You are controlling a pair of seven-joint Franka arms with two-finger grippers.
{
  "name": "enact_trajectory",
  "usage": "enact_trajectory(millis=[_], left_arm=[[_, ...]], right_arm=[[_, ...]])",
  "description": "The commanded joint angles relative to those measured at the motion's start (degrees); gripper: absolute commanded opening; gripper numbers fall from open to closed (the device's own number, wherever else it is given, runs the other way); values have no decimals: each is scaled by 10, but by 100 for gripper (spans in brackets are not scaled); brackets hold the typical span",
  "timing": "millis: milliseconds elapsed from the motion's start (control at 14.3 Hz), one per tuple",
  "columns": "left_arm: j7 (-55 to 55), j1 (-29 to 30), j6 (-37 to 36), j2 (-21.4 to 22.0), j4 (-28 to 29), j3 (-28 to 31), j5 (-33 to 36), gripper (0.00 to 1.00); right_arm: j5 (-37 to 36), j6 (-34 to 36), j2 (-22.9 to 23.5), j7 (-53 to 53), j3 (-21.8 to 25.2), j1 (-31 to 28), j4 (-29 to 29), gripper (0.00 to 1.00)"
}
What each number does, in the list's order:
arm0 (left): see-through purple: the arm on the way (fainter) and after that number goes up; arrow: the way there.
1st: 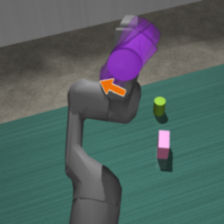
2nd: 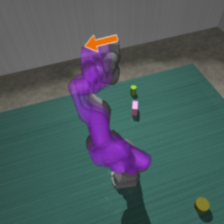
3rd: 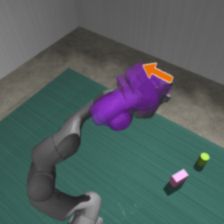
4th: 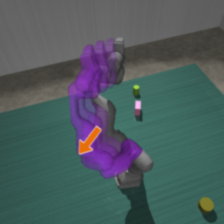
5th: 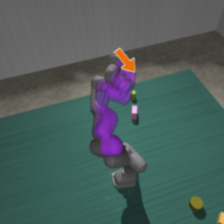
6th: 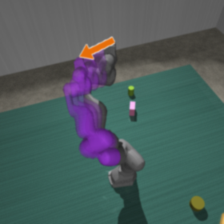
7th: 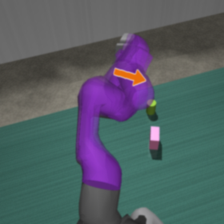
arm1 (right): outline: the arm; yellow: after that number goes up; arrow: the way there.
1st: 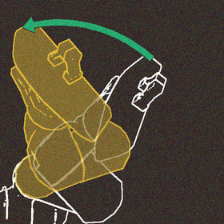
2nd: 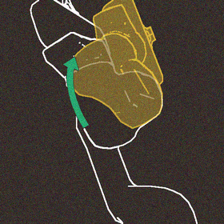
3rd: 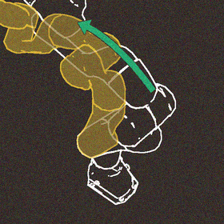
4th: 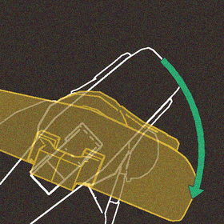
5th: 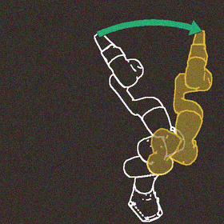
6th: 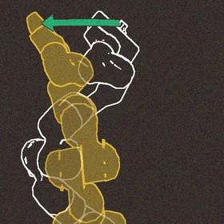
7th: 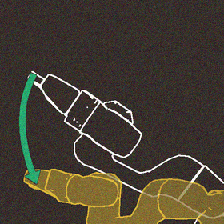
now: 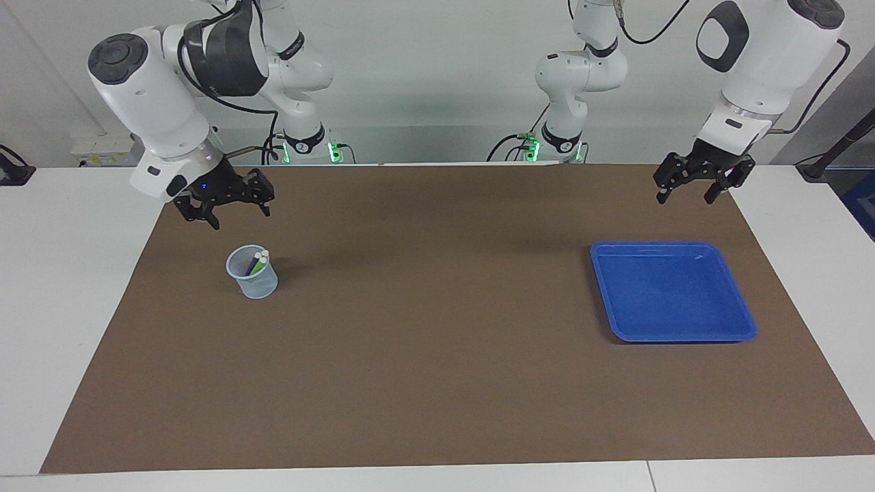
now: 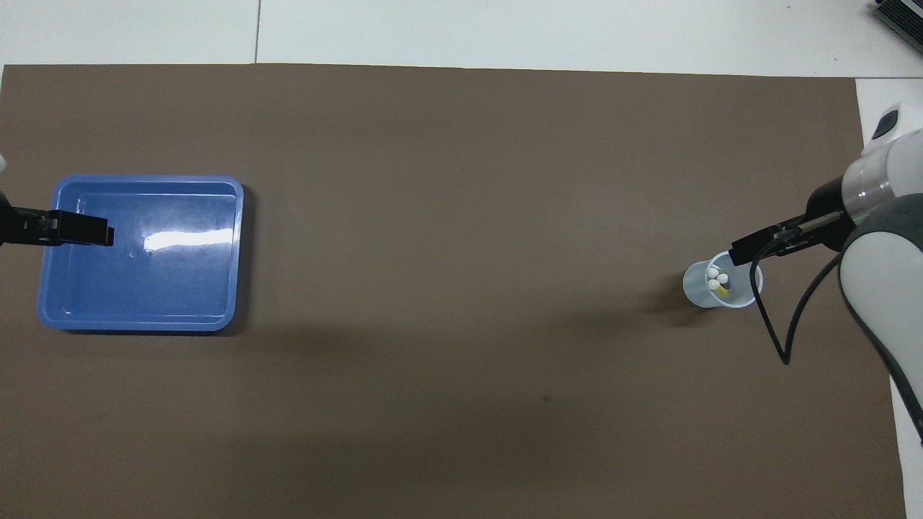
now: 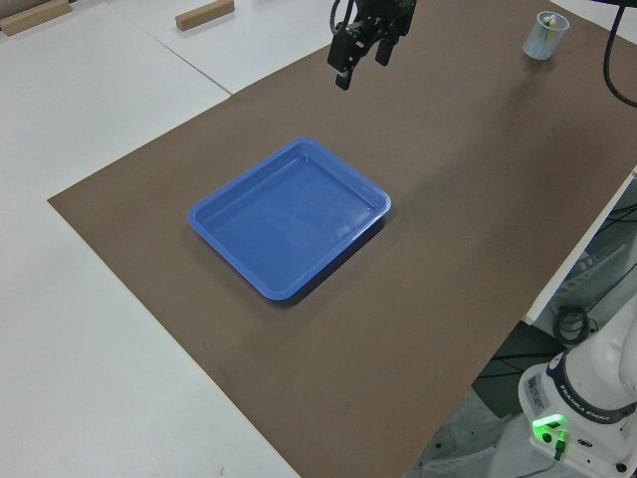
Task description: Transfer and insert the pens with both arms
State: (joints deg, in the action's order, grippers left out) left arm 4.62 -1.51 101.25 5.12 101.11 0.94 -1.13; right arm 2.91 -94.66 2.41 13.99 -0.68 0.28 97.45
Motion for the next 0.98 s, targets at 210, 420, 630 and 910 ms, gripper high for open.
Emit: enact_trajectory(millis=[210,420,630,910], left_arm=[[-6,-10,-105,-59,-134,6,16,100],[-6,-14,-105,-59,-134,6,21,100],[-6,-15,-127,-60,-136,6,26,100],[-4,-24,-131,-59,-136,6,65,100]], right_arm=[[-6,11,-34,-36,-4,5,33,100],[-6,2,-34,-35,-4,3,35,100],[-6,0,-36,-35,-4,4,36,100],[-2,-9,-35,-36,-4,4,37,100]])
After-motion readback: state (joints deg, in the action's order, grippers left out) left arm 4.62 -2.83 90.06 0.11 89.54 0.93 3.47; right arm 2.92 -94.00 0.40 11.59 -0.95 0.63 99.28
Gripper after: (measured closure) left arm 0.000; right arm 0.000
